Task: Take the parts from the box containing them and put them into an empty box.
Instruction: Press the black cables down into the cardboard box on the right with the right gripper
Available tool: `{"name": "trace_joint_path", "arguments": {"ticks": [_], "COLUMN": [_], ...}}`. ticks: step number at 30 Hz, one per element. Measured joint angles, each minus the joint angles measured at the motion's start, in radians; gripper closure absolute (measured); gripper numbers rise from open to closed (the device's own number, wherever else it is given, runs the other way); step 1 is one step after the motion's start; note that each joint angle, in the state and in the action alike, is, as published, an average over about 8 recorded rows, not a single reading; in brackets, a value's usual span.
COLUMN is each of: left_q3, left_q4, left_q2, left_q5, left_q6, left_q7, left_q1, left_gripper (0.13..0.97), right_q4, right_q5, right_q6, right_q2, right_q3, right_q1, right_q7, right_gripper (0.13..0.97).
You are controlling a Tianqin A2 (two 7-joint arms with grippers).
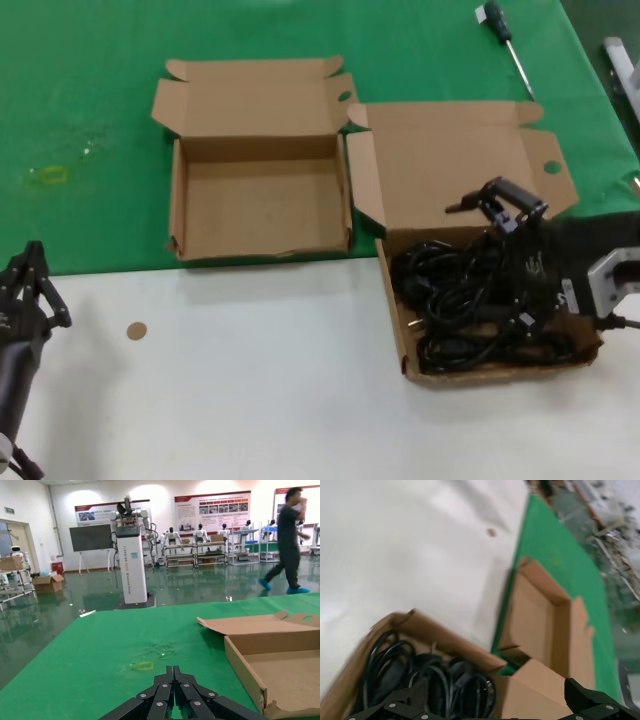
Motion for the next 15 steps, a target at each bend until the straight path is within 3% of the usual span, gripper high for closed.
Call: {"name": "trace_joint_path", "arguments": {"ticks": [15], "left_q3": [0.000], "left_q4": [0.000], "left_q2": [0.000], "left_q5": [0.000], "left_q6": [0.000], "left_q7": [-0.001], "left_q1": [0.000], "left_gripper": [0.945], "right_q4": [-0.176], "right_q5": [-0.117], "right_q6": [-0.049], "right_q2": [-0.076], "right_q3": [-0.045], "right_q1": [0.113], "right_q7": [-0.257], "right_gripper": [0.147]}}
